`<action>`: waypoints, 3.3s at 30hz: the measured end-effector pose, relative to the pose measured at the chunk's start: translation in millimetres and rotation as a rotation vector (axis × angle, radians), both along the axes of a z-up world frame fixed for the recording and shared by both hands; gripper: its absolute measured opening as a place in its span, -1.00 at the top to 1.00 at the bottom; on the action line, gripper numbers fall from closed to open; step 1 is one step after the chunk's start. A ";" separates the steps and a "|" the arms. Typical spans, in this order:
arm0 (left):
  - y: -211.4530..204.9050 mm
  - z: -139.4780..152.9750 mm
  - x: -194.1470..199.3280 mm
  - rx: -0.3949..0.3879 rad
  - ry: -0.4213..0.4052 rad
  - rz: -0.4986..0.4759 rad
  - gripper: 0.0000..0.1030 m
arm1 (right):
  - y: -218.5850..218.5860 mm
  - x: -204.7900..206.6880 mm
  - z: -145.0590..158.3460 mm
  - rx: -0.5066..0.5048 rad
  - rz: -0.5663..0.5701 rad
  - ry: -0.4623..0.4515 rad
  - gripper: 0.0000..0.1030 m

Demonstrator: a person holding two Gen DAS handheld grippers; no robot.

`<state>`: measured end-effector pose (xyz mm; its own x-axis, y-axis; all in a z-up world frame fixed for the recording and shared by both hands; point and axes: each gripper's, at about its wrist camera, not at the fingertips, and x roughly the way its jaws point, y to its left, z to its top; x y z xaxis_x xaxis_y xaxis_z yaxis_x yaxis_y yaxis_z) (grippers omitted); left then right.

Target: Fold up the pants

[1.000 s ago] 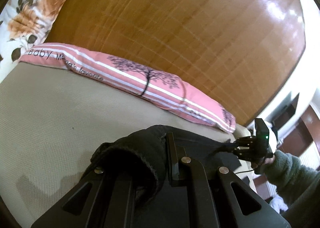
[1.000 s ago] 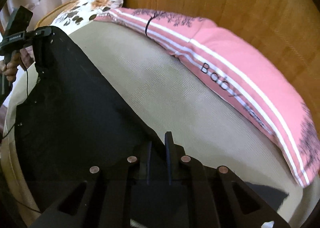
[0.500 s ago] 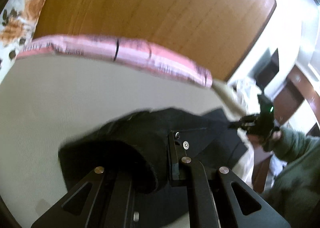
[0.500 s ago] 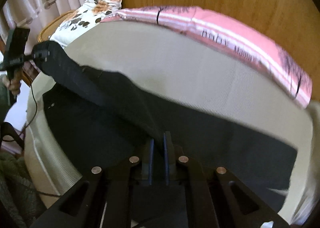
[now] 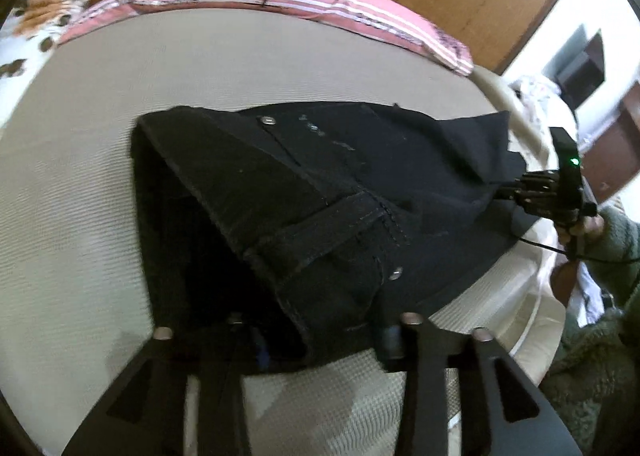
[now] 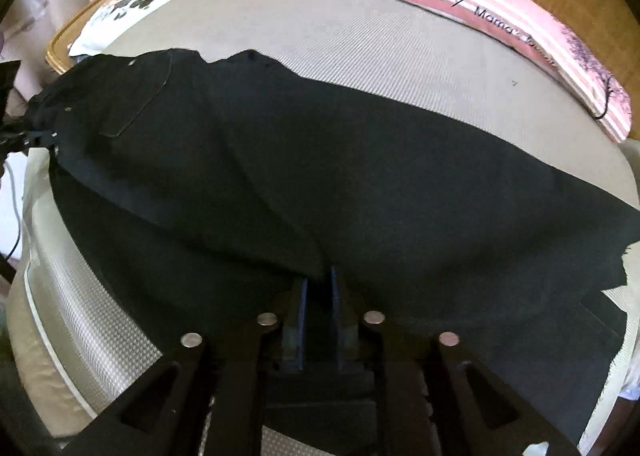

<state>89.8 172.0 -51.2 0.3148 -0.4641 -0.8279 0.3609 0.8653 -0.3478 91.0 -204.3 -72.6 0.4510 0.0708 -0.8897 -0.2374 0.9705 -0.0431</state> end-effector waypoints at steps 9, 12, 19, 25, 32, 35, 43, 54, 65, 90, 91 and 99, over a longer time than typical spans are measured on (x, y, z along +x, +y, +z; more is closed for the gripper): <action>42.0 33.7 -43.7 -0.017 0.078 0.324 -0.40 | -12.1 -32.2 32.8 0.145 -0.101 -0.074 -0.01; 40.3 33.4 -56.6 -0.123 0.144 0.409 -0.40 | -26.4 -37.3 30.8 0.320 -0.180 -0.032 -0.04; 23.5 1.1 -48.5 -0.350 0.244 0.619 -0.40 | -52.6 -38.4 3.2 0.568 -0.366 0.042 -0.07; 20.6 -7.2 -31.2 -0.380 0.238 0.725 -0.27 | -78.4 -38.0 -11.7 0.732 -0.507 0.055 -0.07; 28.1 -3.0 -19.9 -0.366 0.203 0.736 0.58 | -92.3 -34.1 -29.3 0.829 -0.604 0.085 -0.07; 28.9 -0.4 -16.0 -0.351 0.196 0.726 0.62 | -98.5 -30.6 -31.1 0.859 -0.645 0.057 -0.06; 29.5 17.7 -1.3 -0.279 0.165 0.666 0.65 | -103.0 -26.1 -16.1 0.779 -0.674 -0.003 0.86; 16.0 20.0 17.4 0.079 0.093 0.429 0.66 | -68.8 -66.8 -18.6 0.624 -0.614 0.084 0.87; -1.1 12.0 2.7 0.256 0.067 0.395 0.53 | -79.4 -75.7 -22.4 0.728 -0.614 0.140 0.20; -291.1 31.2 -45.9 0.186 -0.225 -0.422 0.06 | -255.0 -102.4 -6.9 0.895 -0.850 -0.040 0.11; -304.6 27.8 -48.3 0.174 -0.216 -0.448 0.06 | -260.7 -97.9 -7.8 0.890 -0.855 -0.043 0.11; -383.7 -5.3 -41.3 0.198 -0.159 -0.564 0.06 | -295.5 -71.4 -24.3 0.886 -0.880 -0.037 0.12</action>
